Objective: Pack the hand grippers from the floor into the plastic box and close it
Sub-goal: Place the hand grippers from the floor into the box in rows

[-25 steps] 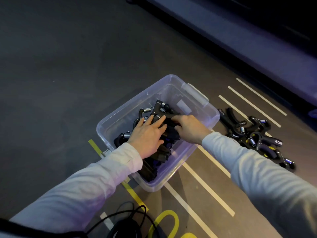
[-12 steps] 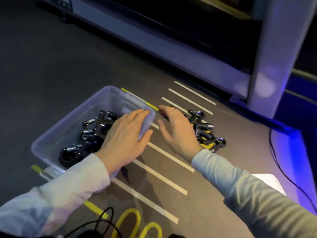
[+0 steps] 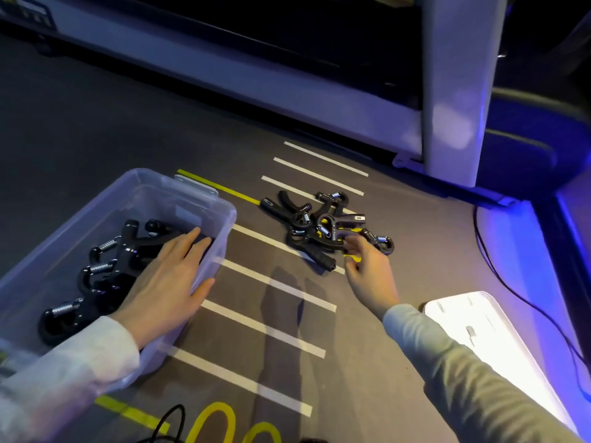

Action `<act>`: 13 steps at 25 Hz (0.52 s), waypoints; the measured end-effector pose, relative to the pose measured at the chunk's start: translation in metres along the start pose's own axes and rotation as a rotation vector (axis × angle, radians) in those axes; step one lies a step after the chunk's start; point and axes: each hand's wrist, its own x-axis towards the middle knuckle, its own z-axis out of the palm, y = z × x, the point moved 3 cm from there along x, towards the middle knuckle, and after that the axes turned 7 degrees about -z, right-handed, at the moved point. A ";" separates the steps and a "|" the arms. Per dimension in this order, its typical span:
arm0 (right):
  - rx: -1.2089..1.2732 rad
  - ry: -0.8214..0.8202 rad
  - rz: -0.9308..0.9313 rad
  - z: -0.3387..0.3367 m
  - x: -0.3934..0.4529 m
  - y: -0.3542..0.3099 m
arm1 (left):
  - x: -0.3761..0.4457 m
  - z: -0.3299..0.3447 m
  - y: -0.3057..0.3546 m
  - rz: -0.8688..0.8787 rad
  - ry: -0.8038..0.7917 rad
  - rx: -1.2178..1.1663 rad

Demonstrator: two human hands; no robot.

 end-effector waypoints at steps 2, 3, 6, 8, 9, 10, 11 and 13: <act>-0.063 -0.075 0.016 0.016 0.006 0.013 | 0.010 0.010 0.006 0.087 -0.011 0.104; -0.099 -0.115 0.017 0.024 0.010 0.018 | 0.014 0.014 0.009 0.122 -0.009 0.154; -0.182 -0.210 0.021 0.049 0.027 0.030 | 0.026 0.021 0.014 0.163 0.024 0.222; -0.252 -0.274 0.028 0.067 0.040 0.037 | 0.032 0.025 0.014 0.140 0.039 0.205; -0.299 -0.314 0.037 0.076 0.046 0.041 | 0.034 0.027 0.013 0.126 0.044 0.186; -0.341 -0.347 0.054 0.085 0.050 0.045 | 0.036 0.029 0.011 0.115 0.040 0.160; -0.374 -0.369 0.079 0.092 0.053 0.048 | 0.036 0.031 0.010 0.108 0.035 0.133; -0.441 -0.386 0.104 0.104 0.057 0.054 | 0.035 0.037 0.008 0.093 0.003 0.086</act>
